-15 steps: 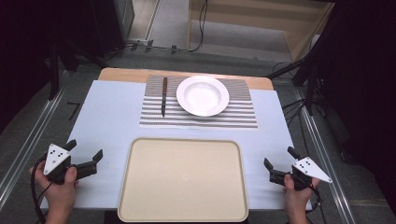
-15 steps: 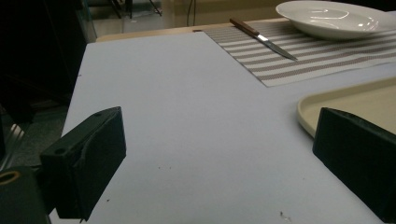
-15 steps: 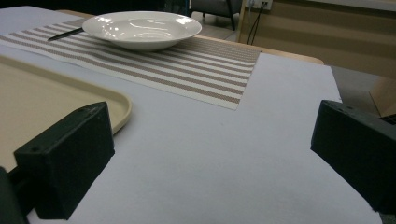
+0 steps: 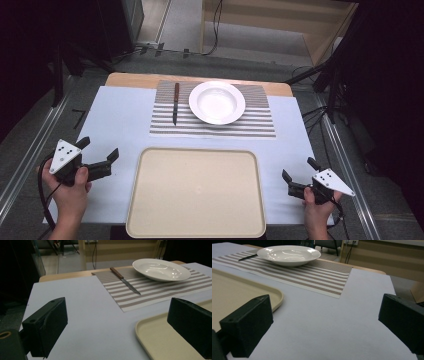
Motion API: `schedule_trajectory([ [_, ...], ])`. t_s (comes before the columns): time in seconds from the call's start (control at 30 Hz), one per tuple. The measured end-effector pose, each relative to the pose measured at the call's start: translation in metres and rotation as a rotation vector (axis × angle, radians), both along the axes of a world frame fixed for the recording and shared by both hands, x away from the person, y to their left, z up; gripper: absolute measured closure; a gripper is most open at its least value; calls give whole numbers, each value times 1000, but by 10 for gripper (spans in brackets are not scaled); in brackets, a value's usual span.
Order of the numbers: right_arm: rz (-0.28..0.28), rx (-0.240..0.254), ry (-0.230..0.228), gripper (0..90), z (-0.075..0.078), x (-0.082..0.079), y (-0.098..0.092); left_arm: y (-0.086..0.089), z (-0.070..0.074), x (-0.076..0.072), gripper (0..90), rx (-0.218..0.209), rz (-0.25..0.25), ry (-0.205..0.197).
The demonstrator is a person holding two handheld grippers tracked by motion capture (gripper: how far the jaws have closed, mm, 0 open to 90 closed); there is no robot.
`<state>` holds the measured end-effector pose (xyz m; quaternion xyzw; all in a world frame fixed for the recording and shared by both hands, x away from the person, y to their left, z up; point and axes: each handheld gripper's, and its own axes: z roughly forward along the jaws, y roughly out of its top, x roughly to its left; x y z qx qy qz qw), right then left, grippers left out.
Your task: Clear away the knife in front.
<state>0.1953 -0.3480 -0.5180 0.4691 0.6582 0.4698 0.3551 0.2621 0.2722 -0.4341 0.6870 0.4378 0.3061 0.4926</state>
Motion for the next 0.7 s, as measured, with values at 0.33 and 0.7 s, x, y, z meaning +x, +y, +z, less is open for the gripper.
schedule_trajectory([
  [0.33,15,-6,-2,0,0,0,0,-22,23,24,24,-5,-46,-18],
  [0.7,21,-6,-6,0,0,0,0,-43,32,63,34,-17,-66,-6],
])
